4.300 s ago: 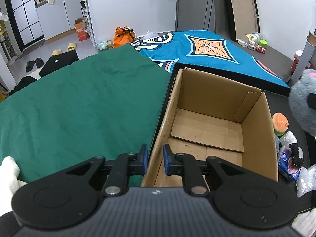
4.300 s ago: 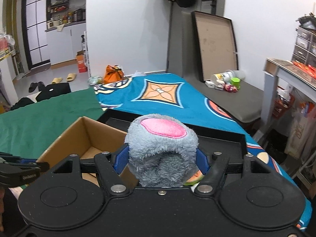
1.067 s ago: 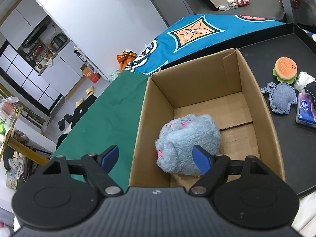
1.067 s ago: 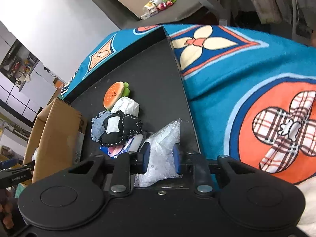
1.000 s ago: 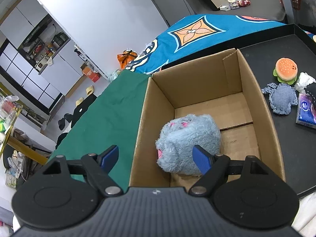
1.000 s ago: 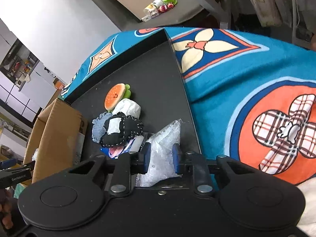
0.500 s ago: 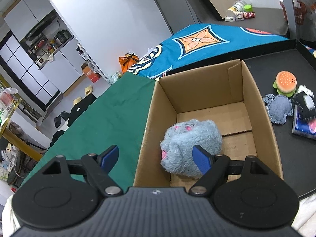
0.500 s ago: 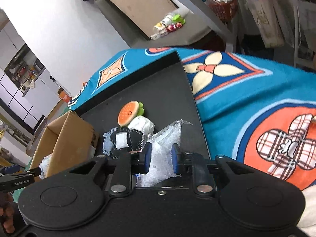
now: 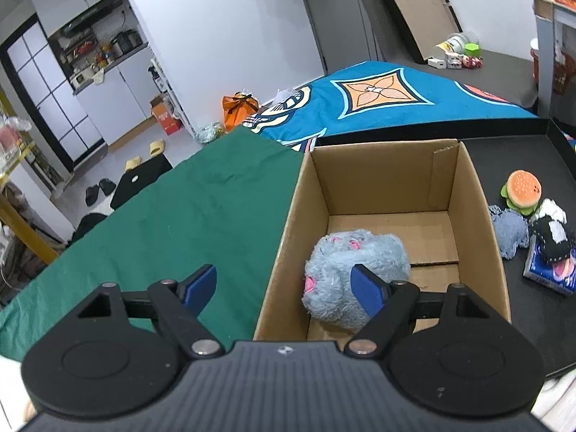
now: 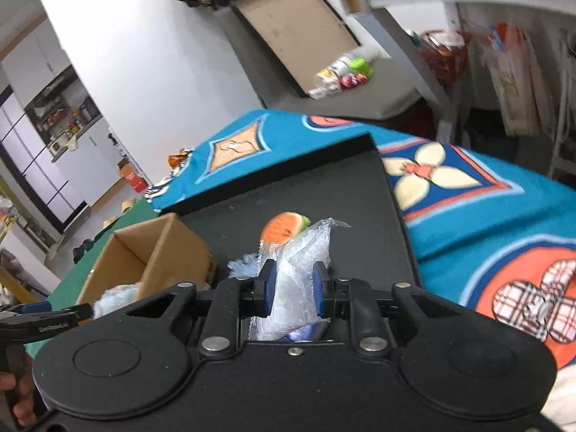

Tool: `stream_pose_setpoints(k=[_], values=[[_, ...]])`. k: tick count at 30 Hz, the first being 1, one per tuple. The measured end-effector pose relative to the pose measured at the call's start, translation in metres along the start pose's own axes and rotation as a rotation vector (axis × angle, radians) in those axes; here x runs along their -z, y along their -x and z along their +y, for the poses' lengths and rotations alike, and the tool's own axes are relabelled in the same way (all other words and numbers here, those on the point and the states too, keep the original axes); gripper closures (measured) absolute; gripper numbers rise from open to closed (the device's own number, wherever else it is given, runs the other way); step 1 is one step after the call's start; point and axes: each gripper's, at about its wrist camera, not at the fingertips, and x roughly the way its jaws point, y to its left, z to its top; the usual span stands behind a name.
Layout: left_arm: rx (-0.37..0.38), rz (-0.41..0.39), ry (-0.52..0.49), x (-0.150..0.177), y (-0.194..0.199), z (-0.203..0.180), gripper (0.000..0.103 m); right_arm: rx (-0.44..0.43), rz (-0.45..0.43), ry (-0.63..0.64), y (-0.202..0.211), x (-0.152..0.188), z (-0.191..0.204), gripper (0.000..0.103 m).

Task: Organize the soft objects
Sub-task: 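Carry the clear plastic bag with the right tool over the box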

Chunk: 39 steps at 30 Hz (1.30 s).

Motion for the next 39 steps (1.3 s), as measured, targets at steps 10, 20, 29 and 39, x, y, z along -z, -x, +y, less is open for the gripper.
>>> stream_pose_setpoints(k=[10,20,29,39], values=[[0.033,0.012,0.071,0.000,-0.003,0.012,0.023,0.000,-0.025,0.090,-0.002,-0.018,0.043,0.082],[0.083,0.029,0.139,0.003,-0.010,0.026,0.031,-0.031,-0.019,0.117,-0.010,-0.019,0.084,0.082],[0.135,0.059,0.190,0.007,-0.018,0.037,0.049,-0.059,-0.004,0.172,-0.028,-0.017,0.124,0.082],[0.171,0.089,0.208,0.009,-0.025,0.041,0.079,-0.062,0.010,0.225,-0.047,-0.014,0.155,0.082]])
